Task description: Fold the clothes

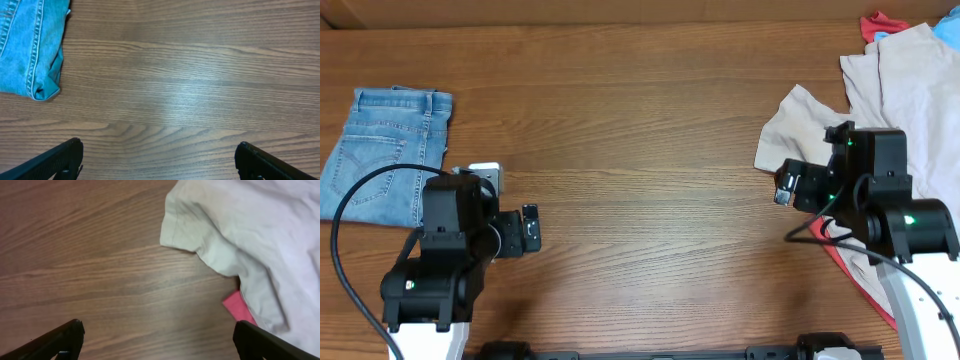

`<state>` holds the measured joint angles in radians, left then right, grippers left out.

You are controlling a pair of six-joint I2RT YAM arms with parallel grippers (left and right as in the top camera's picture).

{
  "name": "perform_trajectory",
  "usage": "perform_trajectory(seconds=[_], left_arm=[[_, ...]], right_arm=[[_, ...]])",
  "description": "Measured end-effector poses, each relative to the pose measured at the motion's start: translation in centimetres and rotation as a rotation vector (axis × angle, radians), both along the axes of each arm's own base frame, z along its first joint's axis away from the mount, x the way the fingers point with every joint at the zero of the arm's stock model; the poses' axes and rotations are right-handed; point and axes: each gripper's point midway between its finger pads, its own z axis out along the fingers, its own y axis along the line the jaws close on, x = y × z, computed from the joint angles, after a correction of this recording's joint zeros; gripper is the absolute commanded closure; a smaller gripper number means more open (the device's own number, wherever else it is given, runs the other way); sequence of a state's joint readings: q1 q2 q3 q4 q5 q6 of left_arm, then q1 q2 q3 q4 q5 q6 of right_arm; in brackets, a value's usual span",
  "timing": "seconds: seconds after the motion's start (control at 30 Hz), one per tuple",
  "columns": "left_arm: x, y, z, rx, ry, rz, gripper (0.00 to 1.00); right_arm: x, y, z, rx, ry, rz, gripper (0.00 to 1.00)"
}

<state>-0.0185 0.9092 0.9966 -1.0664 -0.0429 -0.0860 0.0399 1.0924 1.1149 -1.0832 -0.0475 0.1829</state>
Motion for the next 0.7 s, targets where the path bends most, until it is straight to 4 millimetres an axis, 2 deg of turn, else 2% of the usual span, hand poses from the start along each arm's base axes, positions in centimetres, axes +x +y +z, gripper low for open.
perform_trajectory(seconds=[0.1, 0.2, 0.37, 0.43, 0.53, 0.7], left_arm=[[0.2, 0.0, -0.4, 0.000, 0.020, 0.000, 0.00], [0.3, 0.0, -0.8, 0.000, 0.038, 0.000, 0.00], [0.5, 0.0, -1.5, 0.001, 0.069, 0.000, 0.00], [0.6, 0.0, -1.8, 0.001, 0.082, 0.000, 0.00], [0.7, 0.0, -2.3, 0.002, 0.104, 0.000, 0.00], [0.9, 0.0, -3.0, 0.003, 0.137, 0.001, 0.00]], right_arm=[[-1.1, -0.1, 1.3, 0.001, -0.045, 0.000, 0.00], [-2.2, -0.3, 3.5, -0.004, -0.143, -0.007, 0.00], [-3.7, -0.7, 8.0, -0.018, -0.391, -0.008, 0.00], [-4.2, -0.7, 9.1, -0.022, -0.490, -0.003, 0.00], [-4.7, -0.7, 8.9, -0.025, -0.592, 0.001, 0.00], [-4.4, -0.7, 6.2, -0.026, -0.698, 0.006, 0.00]])
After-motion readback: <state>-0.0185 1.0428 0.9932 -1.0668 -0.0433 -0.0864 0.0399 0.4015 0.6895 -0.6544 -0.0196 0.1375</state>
